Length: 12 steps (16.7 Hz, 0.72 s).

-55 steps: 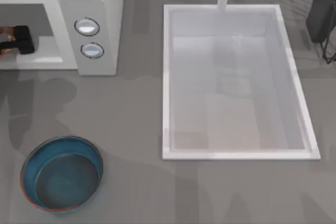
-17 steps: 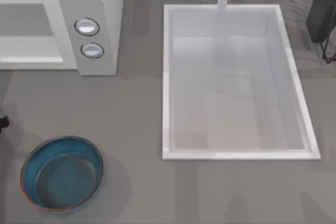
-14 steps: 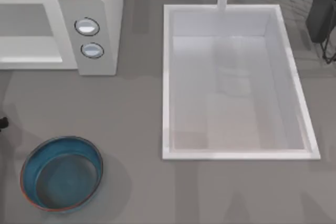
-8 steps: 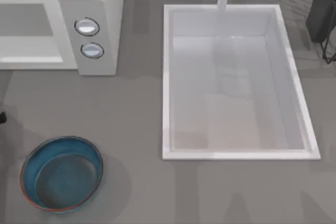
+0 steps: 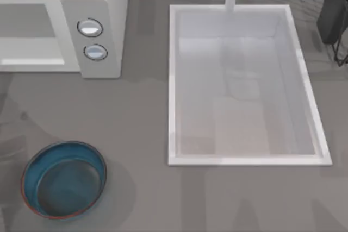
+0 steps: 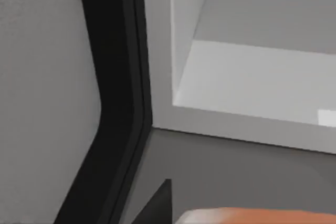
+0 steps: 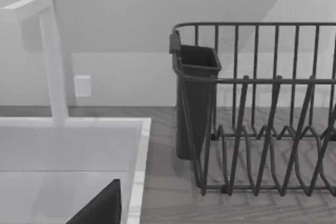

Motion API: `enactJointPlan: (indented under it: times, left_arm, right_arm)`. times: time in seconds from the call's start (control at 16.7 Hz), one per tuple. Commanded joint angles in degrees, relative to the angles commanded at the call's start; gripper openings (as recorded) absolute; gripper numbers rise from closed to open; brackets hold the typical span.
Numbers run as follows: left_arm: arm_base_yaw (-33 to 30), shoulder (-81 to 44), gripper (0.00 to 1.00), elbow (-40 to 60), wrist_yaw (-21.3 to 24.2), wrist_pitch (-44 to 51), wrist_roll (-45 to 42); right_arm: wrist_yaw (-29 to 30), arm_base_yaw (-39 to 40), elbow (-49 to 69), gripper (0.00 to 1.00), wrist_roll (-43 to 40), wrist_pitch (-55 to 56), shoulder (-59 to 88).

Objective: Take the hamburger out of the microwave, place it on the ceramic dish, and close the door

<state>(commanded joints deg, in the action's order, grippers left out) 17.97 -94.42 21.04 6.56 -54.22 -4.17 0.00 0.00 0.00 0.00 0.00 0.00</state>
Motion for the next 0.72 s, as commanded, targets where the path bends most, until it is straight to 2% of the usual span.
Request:
enactJointPlan:
  times: [0.3,0.72]
  left_arm:
    - [0.07,10.24,0.0,1.18,-0.11,11.25,0.0]
    - [-0.18,10.61,0.0,1.31,-0.33,12.22,0.36]
  right_arm:
    - [0.0,0.0,0.0,1.0,0.0,0.0,0.0]
    - [0.0,0.0,0.0,1.0,0.0,0.0,0.0]
